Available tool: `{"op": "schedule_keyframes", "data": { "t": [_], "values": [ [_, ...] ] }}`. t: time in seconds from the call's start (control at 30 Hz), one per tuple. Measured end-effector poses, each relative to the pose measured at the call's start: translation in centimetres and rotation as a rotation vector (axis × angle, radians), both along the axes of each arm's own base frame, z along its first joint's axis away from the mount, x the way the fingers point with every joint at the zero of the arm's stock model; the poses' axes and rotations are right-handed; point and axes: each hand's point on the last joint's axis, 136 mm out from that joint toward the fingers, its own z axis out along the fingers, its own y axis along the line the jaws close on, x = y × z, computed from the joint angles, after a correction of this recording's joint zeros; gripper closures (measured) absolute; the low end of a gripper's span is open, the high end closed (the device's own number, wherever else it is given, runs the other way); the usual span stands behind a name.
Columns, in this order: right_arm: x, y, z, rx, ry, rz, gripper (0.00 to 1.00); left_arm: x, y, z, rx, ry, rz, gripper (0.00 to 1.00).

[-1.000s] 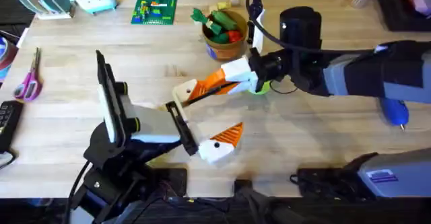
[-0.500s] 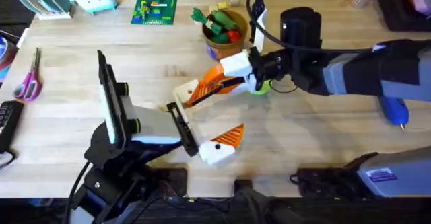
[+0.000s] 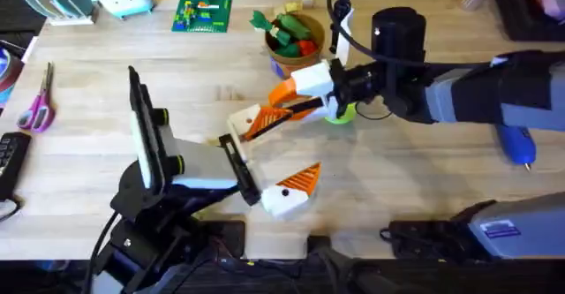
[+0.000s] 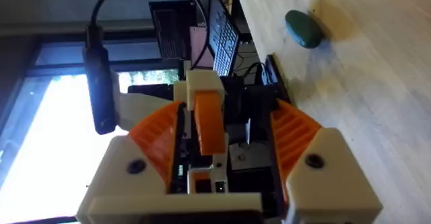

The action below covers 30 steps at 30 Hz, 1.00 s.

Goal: Pick up the gripper from the table and insert it into the empty holder that is missing its gripper. Then pick up a screw, insert it into the mounting hole, and use the screwdriver to tighten it. Finally, clean up the table by picking up the vegetable and placing it into the bucket.

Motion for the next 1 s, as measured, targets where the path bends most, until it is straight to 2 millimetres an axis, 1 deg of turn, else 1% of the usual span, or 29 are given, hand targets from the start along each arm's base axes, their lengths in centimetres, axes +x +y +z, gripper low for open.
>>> {"op": "schedule_keyframes", "data": {
  "t": [0.17, 0.27, 0.37, 0.43, 0.53, 0.6, 0.7, 0.77, 0.8, 0.83, 0.93, 0.97, 1.0],
  "values": [
    [0.5, -0.7, 0.5, 0.023, -0.017, -0.002, 0.312, 0.2, 0.1, 0.0, -0.001, 0.002, 0.014, 0.008],
    [0.7, -1.2, 0.6, 0.030, -0.014, -0.001, 0.307, 0.5, 0.2, 0.0, 0.000, 0.002, 0.030, 0.008],
    [0.5, -1.2, 0.7, 0.033, -0.012, 0.007, 0.310, 0.6, 0.3, 0.0, 0.000, 0.001, 0.037, 0.008],
    [0.4, -1.1, 0.7, 0.033, -0.012, 0.012, 0.350, 0.7, 0.3, 0.0, 0.000, 0.001, 0.043, 0.008],
    [0.2, -0.9, 0.7, 0.033, -0.012, 0.020, 0.462, 0.8, 0.4, 0.0, 0.001, 0.001, 0.050, 0.009],
    [0.0, -0.7, 0.7, 0.033, -0.012, 0.027, 0.518, 0.8, 0.4, 0.0, 0.001, 0.001, 0.051, 0.008],
    [-0.3, -0.5, 0.7, 0.034, -0.012, 0.036, 0.527, 0.8, 0.4, 0.0, 0.001, 0.001, 0.051, 0.008],
    [-0.5, -0.4, 0.7, 0.034, -0.012, 0.043, 0.555, 0.8, 0.4, 0.0, 0.001, 0.001, 0.051, 0.009],
    [-0.6, -0.3, 0.7, 0.034, -0.012, 0.046, 0.576, 0.8, 0.4, 0.0, 0.001, 0.001, 0.051, 0.008],
    [-0.7, -0.2, 0.7, 0.034, -0.012, 0.049, 0.631, 0.8, 0.4, 0.0, 0.001, 0.001, 0.051, 0.008],
    [-0.8, -0.1, 0.7, 0.034, -0.012, 0.053, 0.822, 0.8, 0.4, 0.0, 0.000, 0.003, 0.051, 0.008],
    [-0.8, -0.1, 0.7, 0.035, -0.015, 0.054, 0.916, 0.8, 0.4, 0.0, -0.001, 0.004, 0.052, 0.008],
    [-0.8, -0.1, 0.7, 0.035, -0.013, 0.054, 0.974, 0.8, 0.4, 0.0, -0.001, 0.004, 0.053, 0.008]
  ]
}}
